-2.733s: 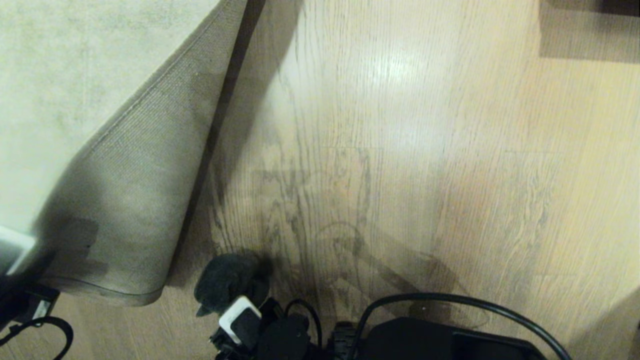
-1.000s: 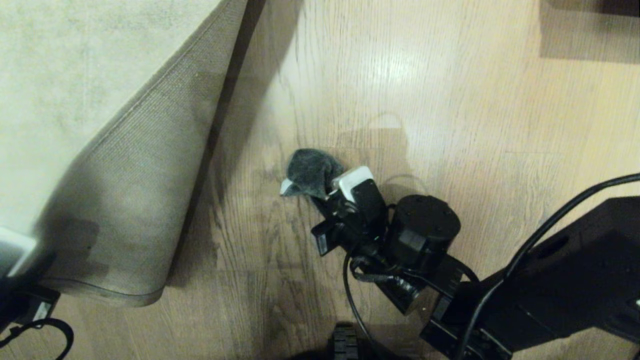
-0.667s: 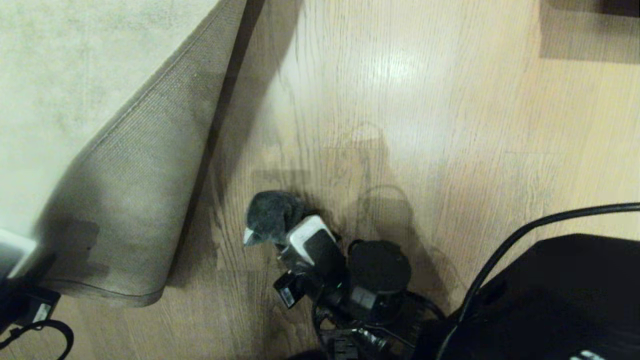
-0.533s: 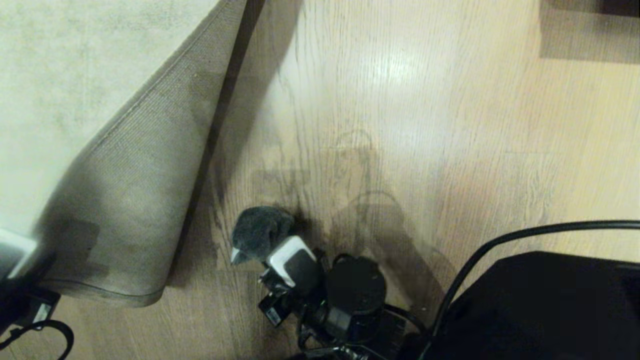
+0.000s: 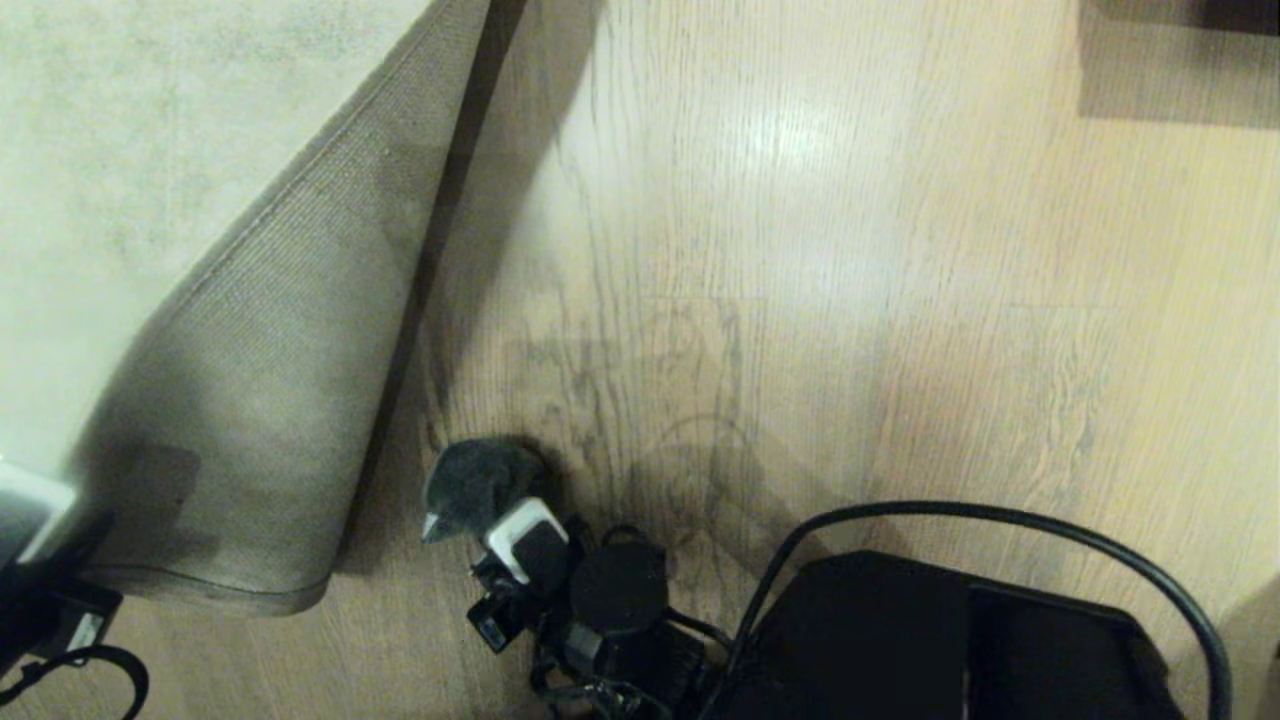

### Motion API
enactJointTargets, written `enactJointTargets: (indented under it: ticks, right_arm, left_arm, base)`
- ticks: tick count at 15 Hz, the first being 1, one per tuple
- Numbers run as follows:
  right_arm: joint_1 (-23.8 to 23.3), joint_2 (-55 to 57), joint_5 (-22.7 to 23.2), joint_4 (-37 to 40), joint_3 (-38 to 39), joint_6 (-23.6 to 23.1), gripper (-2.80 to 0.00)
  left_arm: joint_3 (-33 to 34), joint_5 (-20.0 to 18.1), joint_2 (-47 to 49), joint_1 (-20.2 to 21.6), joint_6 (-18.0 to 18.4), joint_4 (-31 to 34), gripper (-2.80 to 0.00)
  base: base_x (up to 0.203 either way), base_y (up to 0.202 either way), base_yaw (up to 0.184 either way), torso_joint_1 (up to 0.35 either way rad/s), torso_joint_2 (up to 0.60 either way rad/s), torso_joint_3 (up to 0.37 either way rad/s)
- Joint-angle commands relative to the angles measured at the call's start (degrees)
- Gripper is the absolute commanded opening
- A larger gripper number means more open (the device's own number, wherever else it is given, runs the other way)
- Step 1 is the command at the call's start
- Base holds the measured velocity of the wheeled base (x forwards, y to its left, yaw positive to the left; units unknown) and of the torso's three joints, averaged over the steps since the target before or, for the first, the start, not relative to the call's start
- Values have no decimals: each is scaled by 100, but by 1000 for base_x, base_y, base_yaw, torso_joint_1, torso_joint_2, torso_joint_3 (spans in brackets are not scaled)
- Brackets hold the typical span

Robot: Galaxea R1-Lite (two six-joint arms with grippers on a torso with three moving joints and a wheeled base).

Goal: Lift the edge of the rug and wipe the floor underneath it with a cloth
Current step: Wipe the floor under the carpet with a rag

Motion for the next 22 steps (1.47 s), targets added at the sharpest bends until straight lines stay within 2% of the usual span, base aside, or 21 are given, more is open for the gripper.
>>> enactJointTargets:
  ticks: [1, 5, 11, 17, 19, 22]
  right_arm:
    - [-501, 367, -15, -3, -682, 13, -280]
    - [-1205, 111, -33, 161, -1332, 4, -280]
    - [-1787, -1057, -48, 403, -1318, -7, -280]
    - [-2411, -2704, -80, 1083, -609, -14, -280]
    - [-2647, -3251, -141, 1168, -151, -12, -280]
    - [-3070, -4171, -233, 1120, 929, -6, -280]
  left_arm:
    - [18, -2, -25, 2, 23, -29, -280]
    - [18, -10, -17, 2, 23, -29, -280]
    - [18, -10, -17, 2, 23, -29, -280]
    - [26, -10, -17, 2, 14, -29, -280]
    - [1, -10, -25, 2, -4, -29, -280]
    - [18, -10, -43, -2, 5, -29, -280]
  base:
    - [0, 0, 0, 0, 0, 0]
    - [0, 0, 0, 0, 0, 0]
    - [0, 0, 0, 0, 0, 0]
    - [0, 0, 0, 0, 0, 0]
    - [0, 0, 0, 0, 0, 0]
    - [0, 0, 0, 0, 0, 0]
